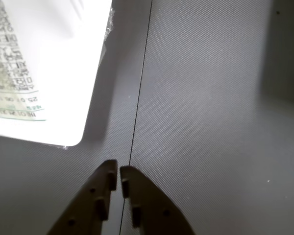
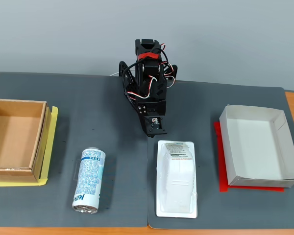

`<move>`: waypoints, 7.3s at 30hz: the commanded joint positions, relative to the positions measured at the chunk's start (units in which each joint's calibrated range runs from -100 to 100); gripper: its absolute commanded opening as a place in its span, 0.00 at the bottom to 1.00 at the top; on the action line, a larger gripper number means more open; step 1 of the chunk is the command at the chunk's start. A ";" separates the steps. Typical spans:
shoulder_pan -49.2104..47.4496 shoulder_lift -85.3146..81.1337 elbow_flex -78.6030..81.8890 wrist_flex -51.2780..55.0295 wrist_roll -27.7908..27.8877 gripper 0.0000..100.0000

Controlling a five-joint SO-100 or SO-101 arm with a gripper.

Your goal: Pick the can and put it in the brown box

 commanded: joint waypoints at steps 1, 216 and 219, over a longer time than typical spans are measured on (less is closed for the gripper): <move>0.10 -0.08 -3.16 0.02 -0.03 0.01; 22.03 109.19 -71.85 -34.67 9.30 0.05; 22.03 108.60 -72.57 -34.24 9.30 0.05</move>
